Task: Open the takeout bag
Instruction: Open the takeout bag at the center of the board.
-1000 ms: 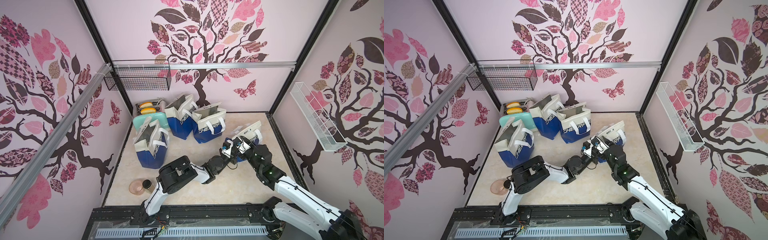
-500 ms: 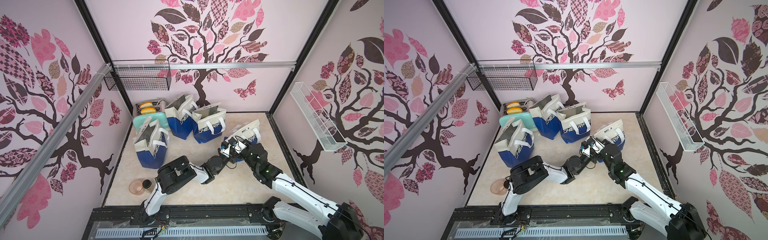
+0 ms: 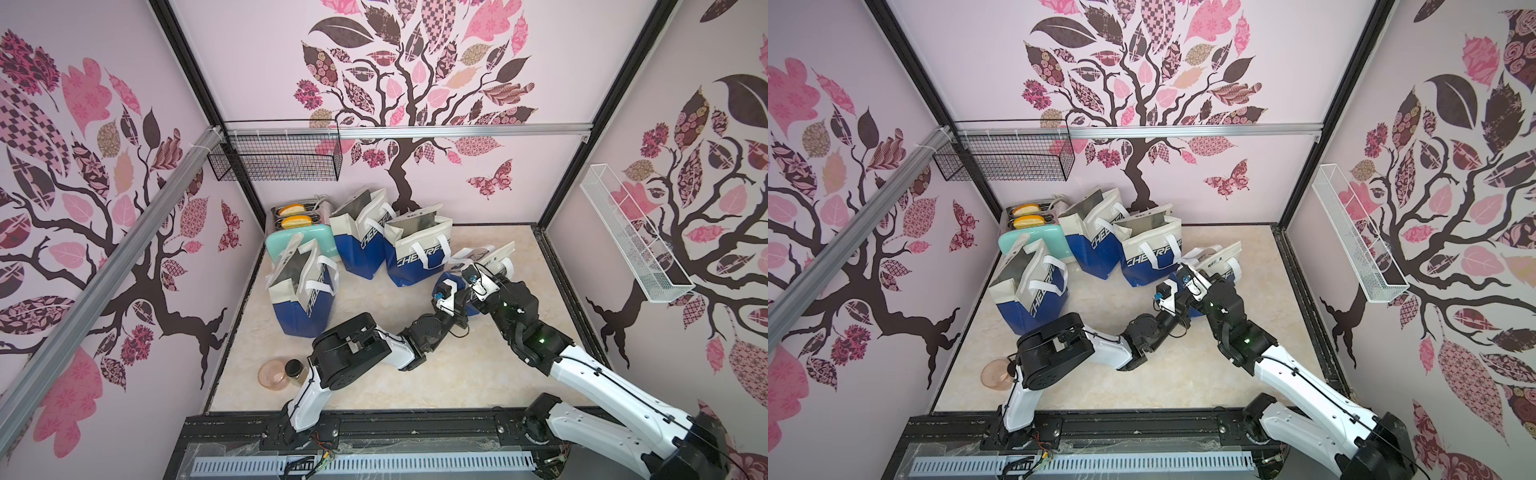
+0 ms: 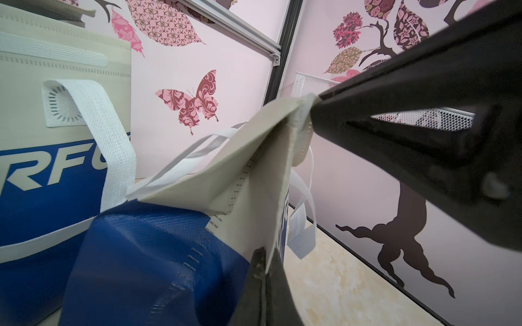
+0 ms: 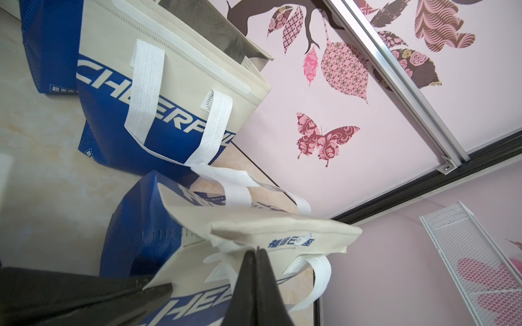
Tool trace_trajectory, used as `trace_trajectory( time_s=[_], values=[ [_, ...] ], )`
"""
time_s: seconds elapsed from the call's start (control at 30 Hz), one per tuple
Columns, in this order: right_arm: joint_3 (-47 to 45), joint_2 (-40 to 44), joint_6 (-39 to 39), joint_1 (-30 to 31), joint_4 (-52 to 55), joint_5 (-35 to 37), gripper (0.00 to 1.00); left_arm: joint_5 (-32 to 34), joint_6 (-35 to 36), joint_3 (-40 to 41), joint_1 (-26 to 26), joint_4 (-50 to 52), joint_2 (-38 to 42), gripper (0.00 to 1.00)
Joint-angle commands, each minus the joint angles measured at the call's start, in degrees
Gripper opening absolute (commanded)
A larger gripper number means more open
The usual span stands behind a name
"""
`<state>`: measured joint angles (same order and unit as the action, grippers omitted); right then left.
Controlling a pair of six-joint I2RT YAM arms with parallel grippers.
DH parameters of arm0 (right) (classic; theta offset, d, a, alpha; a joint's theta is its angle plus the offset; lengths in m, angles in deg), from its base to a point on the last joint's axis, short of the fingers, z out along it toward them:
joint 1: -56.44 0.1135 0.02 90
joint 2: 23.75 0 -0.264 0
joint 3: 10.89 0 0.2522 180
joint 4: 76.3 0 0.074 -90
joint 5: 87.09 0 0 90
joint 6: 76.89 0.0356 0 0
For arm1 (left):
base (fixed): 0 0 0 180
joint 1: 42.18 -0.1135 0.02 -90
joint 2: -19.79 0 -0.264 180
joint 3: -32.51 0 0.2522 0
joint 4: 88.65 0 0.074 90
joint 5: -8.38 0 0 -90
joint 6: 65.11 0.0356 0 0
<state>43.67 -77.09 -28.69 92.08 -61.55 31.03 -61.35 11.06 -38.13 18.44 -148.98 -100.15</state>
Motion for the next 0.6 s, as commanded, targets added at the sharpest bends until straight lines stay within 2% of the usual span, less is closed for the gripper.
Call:
trace_trajectory(
  time_s=[0.0,0.23,0.33,0.43,0.47,0.5,0.53,0.57],
  values=[
    [5.4,0.0,-0.6,0.1,-0.8,7.7,0.00,3.8,-1.8,1.9,-0.6,1.8,0.8,0.00],
    [10.1,-7.7,-12.7,7.1,-4.2,19.3,0.00,5.4,-4.0,1.9,-0.9,5.5,1.4,0.00],
    [12.8,-8.4,-7.4,7.9,-0.6,19.4,0.00,5.4,-4.6,2.7,-1.1,5.0,1.7,0.00],
    [11.4,-5.2,-1.0,7.1,2.1,14.9,0.00,5.2,-4.6,3.6,-1.3,4.9,2.6,0.00],
    [10.1,-4.1,-0.5,7.0,2.0,12.8,0.12,5.0,-4.6,3.8,-1.3,4.9,2.8,0.00],
    [8.0,-2.8,-0.4,6.8,1.4,10.3,0.33,4.9,-4.7,4.1,-1.4,4.8,3.1,0.00],
    [6.0,-1.9,-0.5,6.7,-0.1,9.3,0.46,4.7,-4.7,4.2,-1.4,4.7,3.2,0.00],
    [4.2,-1.1,0.0,6.4,-1.6,8.8,0.51,4.6,-4.8,4.3,-1.4,4.5,3.3,0.00]
  ],
)
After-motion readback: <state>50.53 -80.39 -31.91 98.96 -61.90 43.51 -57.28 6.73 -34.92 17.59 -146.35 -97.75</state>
